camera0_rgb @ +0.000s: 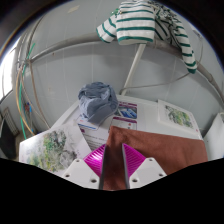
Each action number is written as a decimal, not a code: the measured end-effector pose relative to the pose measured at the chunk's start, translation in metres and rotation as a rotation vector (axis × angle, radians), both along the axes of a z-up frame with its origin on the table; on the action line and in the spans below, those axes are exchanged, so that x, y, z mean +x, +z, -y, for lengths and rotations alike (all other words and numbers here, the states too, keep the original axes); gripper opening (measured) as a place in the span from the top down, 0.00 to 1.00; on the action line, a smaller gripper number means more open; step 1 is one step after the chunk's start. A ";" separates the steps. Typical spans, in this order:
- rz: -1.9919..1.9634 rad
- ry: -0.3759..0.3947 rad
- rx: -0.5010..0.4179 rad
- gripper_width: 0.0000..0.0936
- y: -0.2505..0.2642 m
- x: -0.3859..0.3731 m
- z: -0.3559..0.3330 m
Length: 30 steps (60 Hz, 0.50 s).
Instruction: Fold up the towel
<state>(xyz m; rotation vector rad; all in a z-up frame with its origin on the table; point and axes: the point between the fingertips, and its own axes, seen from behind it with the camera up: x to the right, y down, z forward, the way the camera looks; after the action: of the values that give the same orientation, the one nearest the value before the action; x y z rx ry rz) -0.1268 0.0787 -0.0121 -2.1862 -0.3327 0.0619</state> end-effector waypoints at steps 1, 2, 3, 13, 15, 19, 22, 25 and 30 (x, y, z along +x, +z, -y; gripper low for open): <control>-0.001 -0.004 -0.002 0.71 0.001 0.002 0.000; -0.003 -0.008 -0.001 0.73 0.001 0.003 0.000; -0.006 -0.012 0.000 0.76 0.000 0.004 -0.001; 0.022 -0.001 0.025 0.92 0.001 0.011 -0.003; 0.028 -0.002 0.029 0.95 0.001 0.012 -0.003; 0.020 -0.002 0.028 0.96 0.002 0.011 -0.004; -0.008 -0.001 0.020 0.98 0.003 0.010 -0.003; -0.048 0.001 0.019 0.98 0.014 0.012 -0.004; -0.070 -0.029 0.099 0.98 0.061 0.043 -0.011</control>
<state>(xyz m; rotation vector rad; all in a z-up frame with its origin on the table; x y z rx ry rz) -0.0836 0.0899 0.0486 -2.0853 -0.2597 0.1035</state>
